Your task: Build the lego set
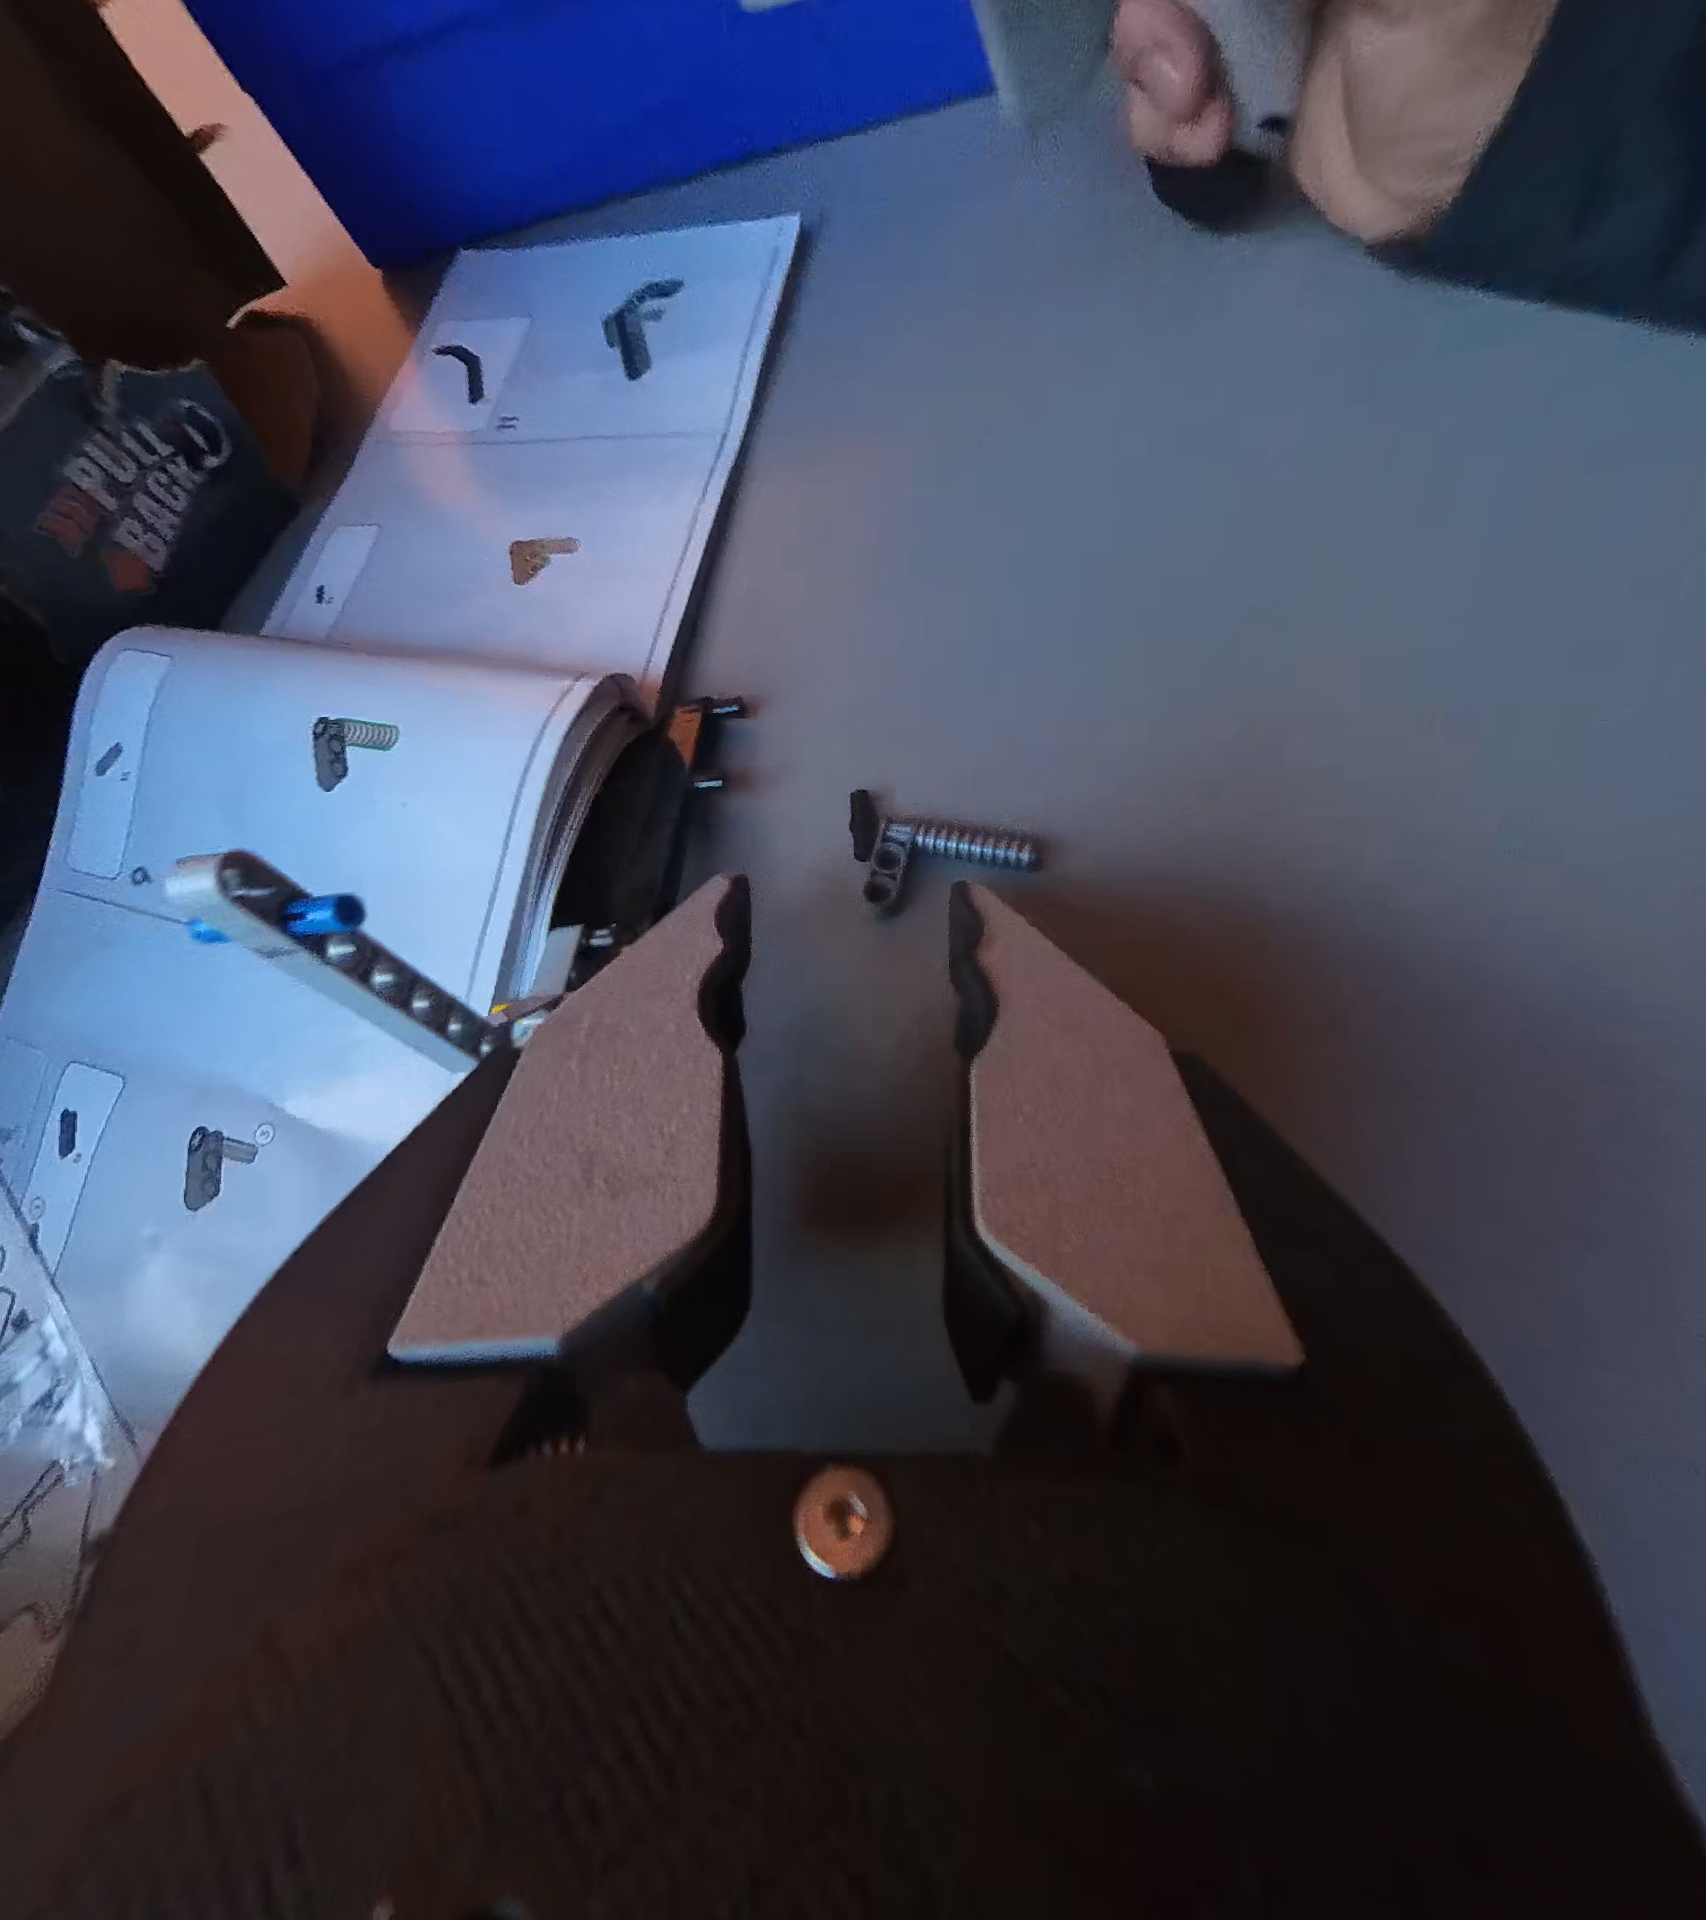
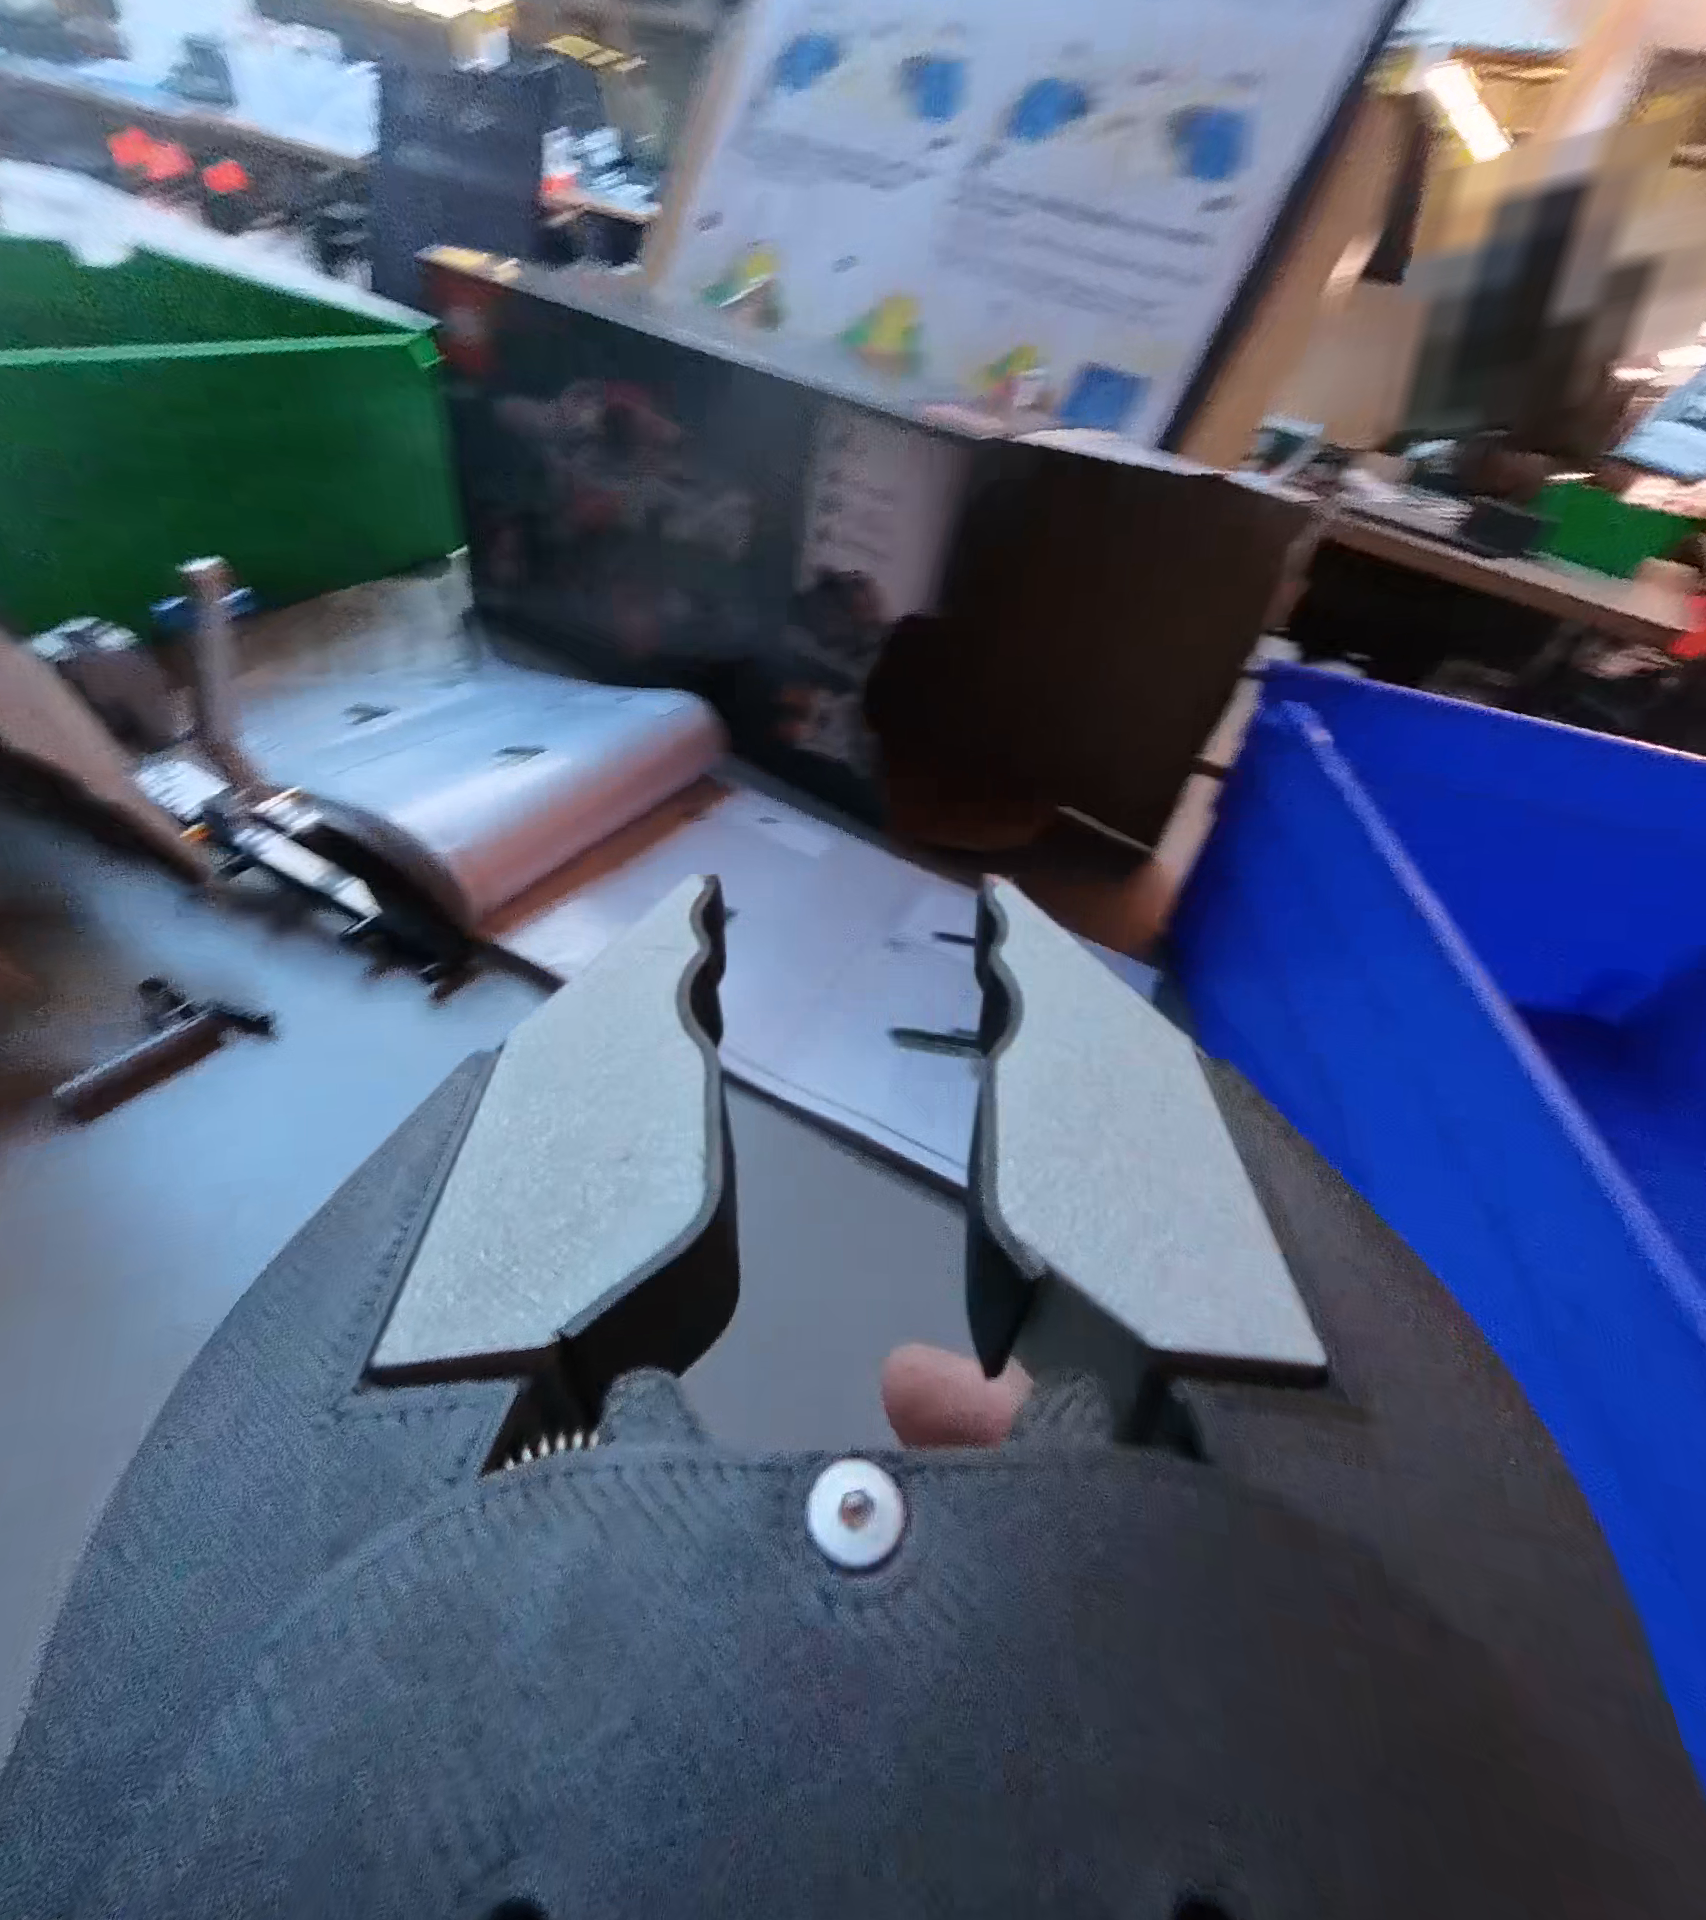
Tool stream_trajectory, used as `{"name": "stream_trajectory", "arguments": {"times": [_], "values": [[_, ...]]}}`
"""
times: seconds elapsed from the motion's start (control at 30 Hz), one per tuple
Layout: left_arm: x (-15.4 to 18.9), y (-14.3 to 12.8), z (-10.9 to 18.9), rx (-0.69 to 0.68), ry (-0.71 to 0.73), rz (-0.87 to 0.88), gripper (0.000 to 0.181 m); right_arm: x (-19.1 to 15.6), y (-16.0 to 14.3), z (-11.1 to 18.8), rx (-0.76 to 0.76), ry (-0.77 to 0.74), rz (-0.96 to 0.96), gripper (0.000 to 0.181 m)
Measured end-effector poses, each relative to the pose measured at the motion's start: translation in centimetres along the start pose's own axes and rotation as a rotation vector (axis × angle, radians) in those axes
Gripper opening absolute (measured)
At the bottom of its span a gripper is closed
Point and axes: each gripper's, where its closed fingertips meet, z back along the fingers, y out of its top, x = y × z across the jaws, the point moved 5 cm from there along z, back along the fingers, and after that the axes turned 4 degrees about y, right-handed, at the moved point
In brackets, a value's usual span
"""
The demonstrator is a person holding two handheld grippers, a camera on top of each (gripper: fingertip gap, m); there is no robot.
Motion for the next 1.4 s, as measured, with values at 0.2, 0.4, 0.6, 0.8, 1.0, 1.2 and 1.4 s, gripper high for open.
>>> {"name": "stream_trajectory", "arguments": {"times": [0.2,0.4,0.6,0.8,1.0,1.2,1.4], "values": [[0.2,0.0,0.6,0.02,0.023,0.033,0.04,-0.4,-0.2,1.2,0.008,-0.066,-0.077,0.061],[0.9,0.2,1.3,0.061,0.061,-0.022,0.034,-0.3,-0.8,1.9,-0.051,-0.168,-0.097,0.07],[0.7,0.2,2.1,0.099,0.048,0.076,0.043,-1.5,-1.2,3.0,-0.098,-0.239,-0.091,0.065],[1.0,0.4,3.2,0.164,0.019,0.108,0.046,-2.6,-1.6,2.5,-0.171,-0.24,-0.054,0.069],[0.7,0.0,2.7,0.114,-0.004,0.151,0.045,-3.1,-1.2,3.0,-0.113,-0.185,-0.103,0.072],[1.1,-0.2,2.7,0.091,0.014,0.152,0.05,-5.2,-1.1,1.6,-0.138,-0.01,-0.049,0.066],[0.9,-0.2,2.9,0.094,0.003,0.186,0.049,-6.3,-0.1,-0.1,-0.055,0.171,-0.043,0.058]]}}
